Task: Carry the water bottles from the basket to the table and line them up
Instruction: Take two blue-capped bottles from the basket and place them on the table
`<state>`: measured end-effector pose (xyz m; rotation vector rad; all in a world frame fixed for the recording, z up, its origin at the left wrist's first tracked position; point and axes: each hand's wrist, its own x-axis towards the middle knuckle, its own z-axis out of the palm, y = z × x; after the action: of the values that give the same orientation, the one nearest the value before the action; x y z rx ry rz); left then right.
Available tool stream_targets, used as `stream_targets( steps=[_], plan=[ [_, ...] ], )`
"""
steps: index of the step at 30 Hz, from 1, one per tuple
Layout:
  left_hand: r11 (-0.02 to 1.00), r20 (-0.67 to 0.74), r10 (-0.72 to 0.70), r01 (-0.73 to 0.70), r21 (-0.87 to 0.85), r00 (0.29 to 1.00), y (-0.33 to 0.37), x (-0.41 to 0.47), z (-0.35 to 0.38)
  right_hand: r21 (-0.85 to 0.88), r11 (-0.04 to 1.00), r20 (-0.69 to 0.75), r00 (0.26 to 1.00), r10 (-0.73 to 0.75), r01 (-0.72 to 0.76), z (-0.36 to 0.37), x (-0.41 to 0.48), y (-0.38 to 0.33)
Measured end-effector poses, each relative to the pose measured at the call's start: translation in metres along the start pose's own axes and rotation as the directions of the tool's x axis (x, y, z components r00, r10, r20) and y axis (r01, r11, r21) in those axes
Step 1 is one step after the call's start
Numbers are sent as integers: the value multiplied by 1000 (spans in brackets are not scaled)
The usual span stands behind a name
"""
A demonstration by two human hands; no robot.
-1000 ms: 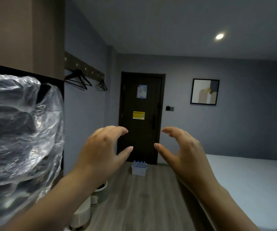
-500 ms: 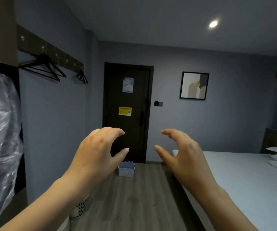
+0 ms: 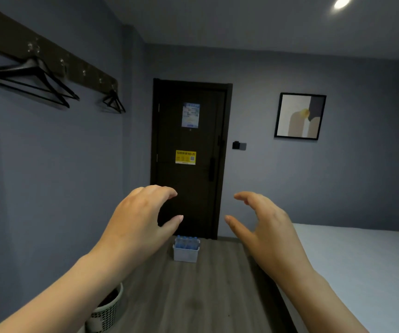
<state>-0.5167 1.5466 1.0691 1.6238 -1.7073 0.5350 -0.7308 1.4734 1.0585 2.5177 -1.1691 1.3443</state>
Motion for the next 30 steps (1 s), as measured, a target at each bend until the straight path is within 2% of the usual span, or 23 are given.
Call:
stream_targets(
  steps=[7,20,30],
  plan=[
    [1000,34,6,-5,-19,999,-47,68,82,-12,1000,31,999,11,-10,76,62,55],
    [999,66,-9,11,-41,998,-205,221,224,-76,996,86,994,63,-56,253,224,131],
    [997,91,-36,42,-66,995,-281,317,330,-88,993,102,991,88,-79,356,326,207]
  ],
)
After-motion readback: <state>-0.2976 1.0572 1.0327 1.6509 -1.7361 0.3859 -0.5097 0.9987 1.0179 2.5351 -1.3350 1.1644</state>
